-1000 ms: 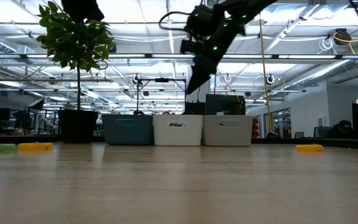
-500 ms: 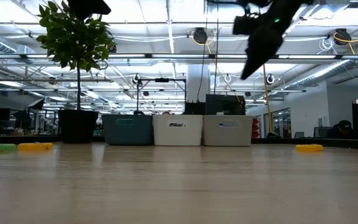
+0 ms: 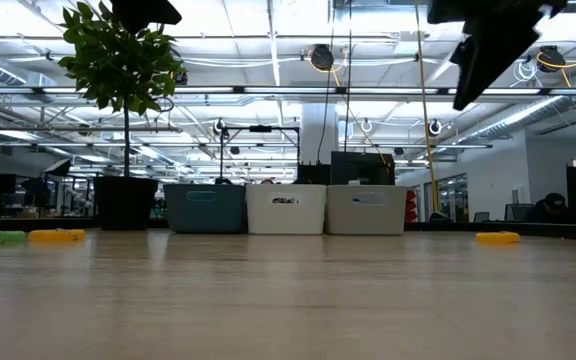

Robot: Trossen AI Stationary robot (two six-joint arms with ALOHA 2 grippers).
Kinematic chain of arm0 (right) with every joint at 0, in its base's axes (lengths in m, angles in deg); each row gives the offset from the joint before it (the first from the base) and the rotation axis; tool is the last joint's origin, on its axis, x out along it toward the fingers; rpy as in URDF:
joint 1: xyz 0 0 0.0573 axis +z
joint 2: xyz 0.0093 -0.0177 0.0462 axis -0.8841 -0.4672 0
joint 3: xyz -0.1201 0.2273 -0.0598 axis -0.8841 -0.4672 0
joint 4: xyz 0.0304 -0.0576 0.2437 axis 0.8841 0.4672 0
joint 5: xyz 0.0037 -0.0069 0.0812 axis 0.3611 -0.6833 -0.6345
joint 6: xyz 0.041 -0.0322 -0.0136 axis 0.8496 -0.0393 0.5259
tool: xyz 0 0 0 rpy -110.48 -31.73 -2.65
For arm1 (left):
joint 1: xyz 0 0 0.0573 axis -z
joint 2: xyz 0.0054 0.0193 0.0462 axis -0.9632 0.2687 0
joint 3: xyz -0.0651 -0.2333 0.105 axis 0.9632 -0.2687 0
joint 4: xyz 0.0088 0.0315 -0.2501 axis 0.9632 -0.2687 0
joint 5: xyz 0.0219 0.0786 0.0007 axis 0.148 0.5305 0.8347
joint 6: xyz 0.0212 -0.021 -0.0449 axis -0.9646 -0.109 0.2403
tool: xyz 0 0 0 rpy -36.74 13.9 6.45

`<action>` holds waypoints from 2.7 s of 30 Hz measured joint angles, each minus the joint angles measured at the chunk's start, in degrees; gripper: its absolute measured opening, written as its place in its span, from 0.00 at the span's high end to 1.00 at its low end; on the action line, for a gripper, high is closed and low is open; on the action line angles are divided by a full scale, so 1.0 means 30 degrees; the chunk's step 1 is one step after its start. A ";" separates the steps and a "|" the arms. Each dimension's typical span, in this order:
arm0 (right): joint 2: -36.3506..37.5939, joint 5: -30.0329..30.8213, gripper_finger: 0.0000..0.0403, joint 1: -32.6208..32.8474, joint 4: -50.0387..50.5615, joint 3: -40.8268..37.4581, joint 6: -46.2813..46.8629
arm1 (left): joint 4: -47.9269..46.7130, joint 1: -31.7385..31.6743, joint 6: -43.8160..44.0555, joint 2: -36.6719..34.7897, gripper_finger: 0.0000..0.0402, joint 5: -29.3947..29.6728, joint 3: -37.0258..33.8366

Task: Sort spring keychains
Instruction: Put the green spring keychain in the white bin

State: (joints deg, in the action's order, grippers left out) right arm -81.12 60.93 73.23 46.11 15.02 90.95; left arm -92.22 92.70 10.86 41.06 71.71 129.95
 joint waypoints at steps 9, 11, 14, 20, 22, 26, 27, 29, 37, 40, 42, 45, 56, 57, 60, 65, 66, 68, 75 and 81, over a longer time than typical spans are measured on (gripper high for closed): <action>-0.0142 -0.0098 0.54 0.4390 0.0569 -0.0007 0.5286 | -0.0004 0.0000 0.0418 0.0000 0.27 0.0000 0.0000; -0.0365 -0.0118 0.54 0.4929 0.0466 0.0000 0.5920 | -0.0007 0.0000 0.0418 0.0000 0.27 -0.0002 0.0000; -0.0936 -0.0177 0.54 0.5593 0.0475 0.0000 0.6688 | -0.0007 0.0000 0.0425 0.0000 0.27 -0.0007 0.0000; -0.2934 -0.0662 0.54 0.6165 0.0468 0.0000 0.7377 | -0.0013 0.0000 0.0432 0.0000 0.27 -0.0007 0.0000; -0.3724 -0.0679 0.54 0.6386 0.0461 0.0000 0.7478 | -0.0015 0.0000 0.0432 0.0000 0.27 -0.0007 0.0000; -0.5254 -0.0694 0.54 0.6717 0.0324 0.0000 0.7523 | -0.0056 0.0000 0.0425 0.0000 0.27 -0.0007 0.0000; -0.5593 -0.0713 0.54 0.6776 0.0290 0.0000 0.7551 | -0.0107 0.0000 0.0418 0.0000 0.27 -0.0007 0.0000; -0.6276 -0.0802 0.54 0.6865 0.0031 0.0000 0.7580 | -0.0218 0.0000 0.0424 0.0000 0.27 -0.0007 0.0000; -0.8389 -0.1635 0.54 0.6865 -0.1310 0.0000 0.7237 | -0.0240 0.0000 0.0439 0.0000 0.27 -0.0036 0.0000; -0.9049 -0.2268 0.54 0.6985 -0.1839 0.0000 0.6982 | -0.0364 0.0007 0.0447 0.0000 0.27 -0.0066 0.0000; -0.9479 -0.2610 0.54 0.7153 -0.2161 0.0000 0.6843 | -0.0451 0.0007 0.0461 0.0000 0.27 -0.0087 0.0000; -1.0032 -0.2683 0.54 0.7441 -0.2553 0.0000 0.6802 | -0.0740 0.0007 0.0476 0.0000 0.27 -0.0095 0.0000; -1.1708 -0.2464 0.54 0.7247 -0.3094 0.0015 0.6112 | -0.0889 0.0068 0.0605 0.0000 0.27 -0.0750 0.0000; -1.1744 -0.2835 0.55 0.7162 -0.3327 -0.0058 0.5896 | -0.0882 0.0102 0.0681 0.0000 0.27 -0.0771 0.0000; -1.1760 -0.3779 0.61 0.7032 -0.4115 -0.0525 0.5543 | -0.0889 0.0266 0.0851 0.0000 0.27 -0.0803 0.0000; -1.1731 -0.4232 0.80 0.7047 -0.5242 -0.1568 0.5403 | -0.0886 0.0516 0.0868 0.0000 0.27 -0.0809 0.0000; -1.1731 -0.4249 0.84 0.7047 -0.5296 -0.1696 0.5479 | -0.0881 0.0562 0.0869 0.0000 0.27 -0.0802 0.0000; -1.1753 -0.4180 0.93 0.7054 -0.5397 -0.1920 0.5512 | -0.0882 0.0583 0.0849 0.0000 0.27 -0.0809 0.0000; -1.1724 -0.4031 0.99 0.7054 -0.5426 -0.2073 0.5330 | -0.0874 0.0576 0.0811 0.0000 0.27 -0.0721 0.0000; -1.0374 -0.4171 1.00 0.6929 -0.3647 -0.0827 0.4351 | -0.0882 0.0576 0.0789 0.0000 0.27 -0.0712 0.0000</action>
State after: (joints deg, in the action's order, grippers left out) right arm -112.24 48.42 94.02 35.17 12.54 104.00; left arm -94.87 94.43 13.22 41.06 69.57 129.95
